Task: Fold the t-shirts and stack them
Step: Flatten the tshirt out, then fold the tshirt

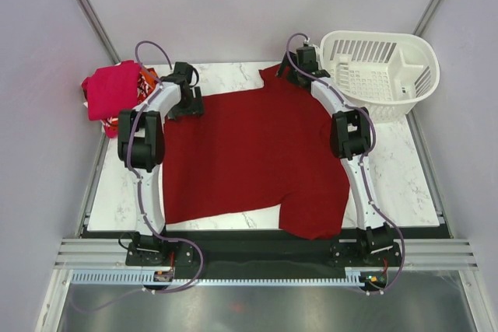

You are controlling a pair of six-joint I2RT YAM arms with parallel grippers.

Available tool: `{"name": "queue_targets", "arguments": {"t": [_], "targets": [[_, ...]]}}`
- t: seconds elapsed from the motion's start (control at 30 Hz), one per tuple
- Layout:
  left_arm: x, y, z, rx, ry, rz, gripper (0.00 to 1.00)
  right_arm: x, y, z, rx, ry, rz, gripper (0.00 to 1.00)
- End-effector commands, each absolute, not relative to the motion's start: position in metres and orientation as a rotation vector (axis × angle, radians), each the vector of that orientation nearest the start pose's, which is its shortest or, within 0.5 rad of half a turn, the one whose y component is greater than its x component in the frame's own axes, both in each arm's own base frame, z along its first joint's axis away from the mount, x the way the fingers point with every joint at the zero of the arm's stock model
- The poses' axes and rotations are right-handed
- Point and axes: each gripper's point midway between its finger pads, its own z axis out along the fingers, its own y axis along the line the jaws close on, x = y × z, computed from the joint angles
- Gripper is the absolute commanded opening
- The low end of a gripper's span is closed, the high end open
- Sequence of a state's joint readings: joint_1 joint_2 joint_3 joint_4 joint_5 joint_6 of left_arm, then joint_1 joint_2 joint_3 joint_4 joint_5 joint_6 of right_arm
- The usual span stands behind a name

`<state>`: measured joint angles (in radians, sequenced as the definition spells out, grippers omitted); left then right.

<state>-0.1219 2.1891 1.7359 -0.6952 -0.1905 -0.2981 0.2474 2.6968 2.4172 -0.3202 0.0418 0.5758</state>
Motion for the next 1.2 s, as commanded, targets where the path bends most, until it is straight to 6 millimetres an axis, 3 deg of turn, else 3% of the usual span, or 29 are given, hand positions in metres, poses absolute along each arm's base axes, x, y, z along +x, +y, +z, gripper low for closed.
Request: {"name": "queue_targets", "arguments": {"t": [0.0, 0.1, 0.13, 0.17, 0.23, 0.27, 0.3, 0.33, 0.4, 0.43, 0.47, 0.5, 0.53, 0.57, 0.6, 0.63, 0.67, 0.7, 0.73, 0.77, 0.8, 0.83, 0.87, 0.9, 0.97, 1.03, 1.07, 1.1, 1.17], "targets": [[0.498, -0.032, 0.047, -0.248, 2.663, 0.176, 0.88, 0.687, 0.172, 0.036, 0.437, 2.118, 0.377, 0.98], [0.498, -0.041, 0.061, -0.244, 2.657, 0.126, 0.88, 0.691, 0.18, 0.064, 0.387, 2.073, 0.424, 0.98], [0.499, -0.049, 0.08, -0.228, 2.62, 0.1, 0.88, 0.69, 0.185, 0.077, 0.363, 2.055, 0.456, 0.98], [0.496, -0.054, 0.087, -0.218, 2.61, 0.092, 0.9, 0.694, 0.191, 0.119, 0.335, 1.971, 0.506, 0.98], [0.489, -0.072, 0.11, -0.163, 2.576, 0.067, 0.92, 0.683, 0.205, 0.138, 0.279, 1.948, 0.582, 0.98], [0.481, -0.075, 0.131, -0.142, 2.54, 0.073, 0.94, 0.679, 0.21, 0.185, 0.251, 1.869, 0.621, 0.98], [0.474, -0.079, 0.14, -0.125, 2.527, 0.08, 0.95, 0.673, 0.215, 0.194, 0.232, 1.866, 0.642, 0.98], [0.466, -0.086, 0.149, -0.101, 2.508, 0.111, 0.95, 0.66, 0.227, 0.231, 0.183, 1.826, 0.699, 0.98], [0.434, -0.085, 0.164, -0.156, 2.489, 0.108, 0.98, 0.641, 0.235, 0.25, 0.149, 1.834, 0.742, 0.98], [0.407, -0.082, 0.146, -0.267, 2.537, 0.076, 1.0, 0.622, 0.239, 0.28, 0.134, 1.823, 0.76, 0.98], [0.391, -0.082, 0.161, -0.314, 2.501, 0.02, 1.0, 0.611, 0.24, 0.291, 0.118, 1.82, 0.755, 0.98], [0.376, -0.082, 0.161, -0.35, 2.499, -0.01, 1.0, 0.596, 0.239, 0.272, 0.118, 1.878, 0.728, 0.98], [0.344, -0.08, 0.135, -0.391, 2.572, -0.023, 1.0, 0.569, 0.24, 0.31, 0.105, 1.827, 0.716, 0.98], [0.327, -0.082, 0.152, -0.46, 2.508, -0.108, 1.0, 0.558, 0.231, 0.311, 0.136, 1.82, 0.651, 0.98], [0.314, -0.083, 0.149, -0.486, 2.499, -0.15, 1.0, 0.537, 0.229, 0.275, 0.144, 1.899, 0.622, 0.98], [0.284, -0.085, 0.124, -0.554, 2.559, -0.194, 1.0, 0.51, 0.232, 0.3, 0.134, 1.863, 0.652, 0.98], [0.269, -0.086, 0.123, -0.594, 2.548, -0.247, 1.0, 0.489, 0.229, 0.263, 0.163, 1.95, 0.654, 0.98], [0.254, -0.088, 0.133, -0.615, 2.502, -0.317, 1.0, 0.472, 0.231, 0.255, 0.158, 1.978, 0.679, 0.98], [0.229, -0.091, 0.116, -0.684, 2.549, -0.365, 0.99, 0.452, 0.23, 0.267, 0.139, 1.961, 0.718, 0.98], [0.216, -0.094, 0.111, -0.718, 2.567, -0.403, 0.98, 0.429, 0.229, 0.228, 0.127, 2.05, 0.721, 0.98], [0.196, -0.092, 0.104, -0.782, 2.577, -0.417, 0.97, 0.41, 0.23, 0.232, 0.112, 2.047, 0.755, 0.98], [0.188, -0.089, 0.097, -0.813, 2.583, -0.403, 0.97, 0.396, 0.229, 0.22, 0.105, 2.073, 0.76, 0.98], [0.18, -0.087, 0.091, -0.832, 2.589, -0.395, 0.97, 0.376, 0.222, 0.184, 0.109, 2.151, 0.737, 0.98], [0.174, -0.088, 0.087, -0.845, 2.592, -0.398, 0.97, 0.362, 0.22, 0.186, 0.119, 2.147, 0.75, 0.98], [0.165, -0.092, 0.086, -0.863, 2.632, -0.388, 0.97, 0.334, 0.209, 0.153, 0.146, 2.238, 0.727, 0.98], [0.155, -0.094, 0.073, -0.903, 2.687, -0.362, 0.95, 0.31, 0.198, 0.151, 0.168, 2.259, 0.697, 0.98], [0.15, -0.095, 0.07, -0.906, 2.709, -0.339, 0.95, 0.295, 0.189, 0.133, 0.183, 2.299, 0.656, 0.98], [0.144, -0.101, 0.067, -0.872, 2.731, -0.325, 0.95, 0.286, 0.183, 0.143, 0.19, 2.263, 0.66, 0.98], [0.134, -0.101, 0.054, -0.93, 2.753, -0.249, 0.92, 0.268, 0.166, 0.126, 0.221, 2.291, 0.597, 0.98]]}}
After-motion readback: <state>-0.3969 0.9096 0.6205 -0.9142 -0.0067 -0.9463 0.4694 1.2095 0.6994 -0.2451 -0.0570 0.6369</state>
